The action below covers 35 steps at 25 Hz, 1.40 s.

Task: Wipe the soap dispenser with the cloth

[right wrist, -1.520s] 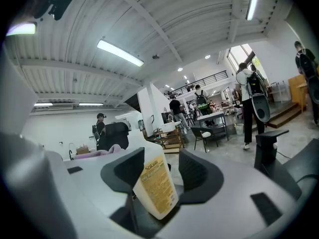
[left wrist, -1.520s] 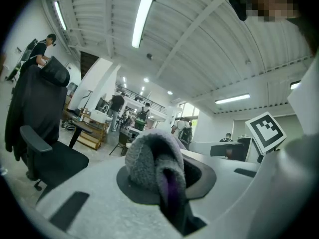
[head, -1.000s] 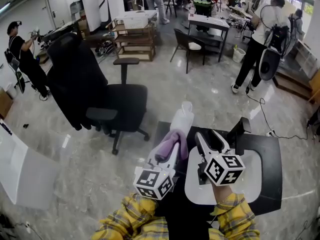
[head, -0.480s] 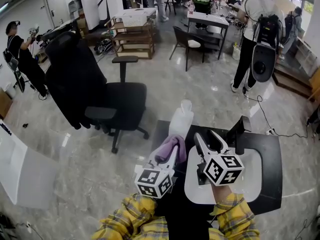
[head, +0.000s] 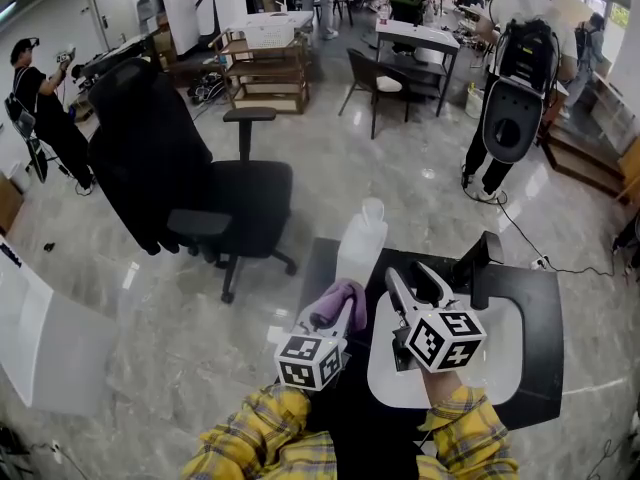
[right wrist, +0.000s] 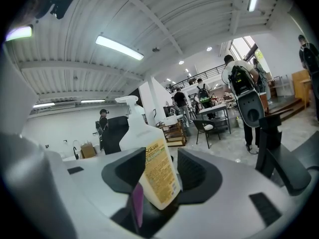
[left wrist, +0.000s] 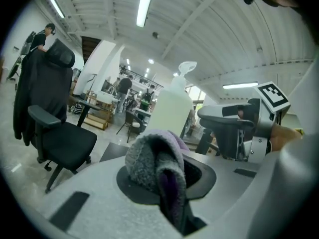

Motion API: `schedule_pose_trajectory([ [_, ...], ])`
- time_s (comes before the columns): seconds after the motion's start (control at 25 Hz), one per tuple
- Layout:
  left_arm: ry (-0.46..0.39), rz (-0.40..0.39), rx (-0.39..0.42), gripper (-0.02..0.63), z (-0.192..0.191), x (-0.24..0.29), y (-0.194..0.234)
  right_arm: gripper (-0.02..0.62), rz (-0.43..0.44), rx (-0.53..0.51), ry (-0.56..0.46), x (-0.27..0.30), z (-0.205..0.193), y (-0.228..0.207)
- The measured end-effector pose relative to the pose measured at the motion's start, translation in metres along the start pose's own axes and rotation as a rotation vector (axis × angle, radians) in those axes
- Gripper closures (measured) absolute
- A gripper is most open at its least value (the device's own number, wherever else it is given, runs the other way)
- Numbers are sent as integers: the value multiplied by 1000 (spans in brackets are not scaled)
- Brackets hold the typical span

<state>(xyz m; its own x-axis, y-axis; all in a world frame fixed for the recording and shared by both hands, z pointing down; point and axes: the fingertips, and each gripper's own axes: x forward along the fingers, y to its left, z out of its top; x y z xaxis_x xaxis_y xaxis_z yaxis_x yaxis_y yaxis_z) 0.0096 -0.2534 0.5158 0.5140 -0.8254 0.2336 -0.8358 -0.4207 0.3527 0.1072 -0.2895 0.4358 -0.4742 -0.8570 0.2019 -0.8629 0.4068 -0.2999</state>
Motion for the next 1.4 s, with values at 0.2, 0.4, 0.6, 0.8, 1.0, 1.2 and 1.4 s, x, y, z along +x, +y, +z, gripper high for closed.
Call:
schedule_pose_trajectory([
  [0.2,132,6,-28,557,-35,9,13,410,16,-2,13,4,-5,-1],
  [0.4,208,-8,-17,557,-53,14,18,413,32,-21,22,5,-7,0],
  [0.6,268,-15,-17,557,-62,18,19,413,73,-24,52,9,-9,6],
  [0.8,314,-41,-15,557,-65,16,16,411,182,-77,43,13,5,17],
  [1.0,274,-62,-46,557,-49,-3,10,391,318,-111,6,17,34,20],
  [1.2,197,-52,-86,557,-23,-30,12,356,463,-240,11,29,47,40],
  [1.4,137,-42,-128,557,-3,-55,8,351,662,-453,52,37,51,61],
])
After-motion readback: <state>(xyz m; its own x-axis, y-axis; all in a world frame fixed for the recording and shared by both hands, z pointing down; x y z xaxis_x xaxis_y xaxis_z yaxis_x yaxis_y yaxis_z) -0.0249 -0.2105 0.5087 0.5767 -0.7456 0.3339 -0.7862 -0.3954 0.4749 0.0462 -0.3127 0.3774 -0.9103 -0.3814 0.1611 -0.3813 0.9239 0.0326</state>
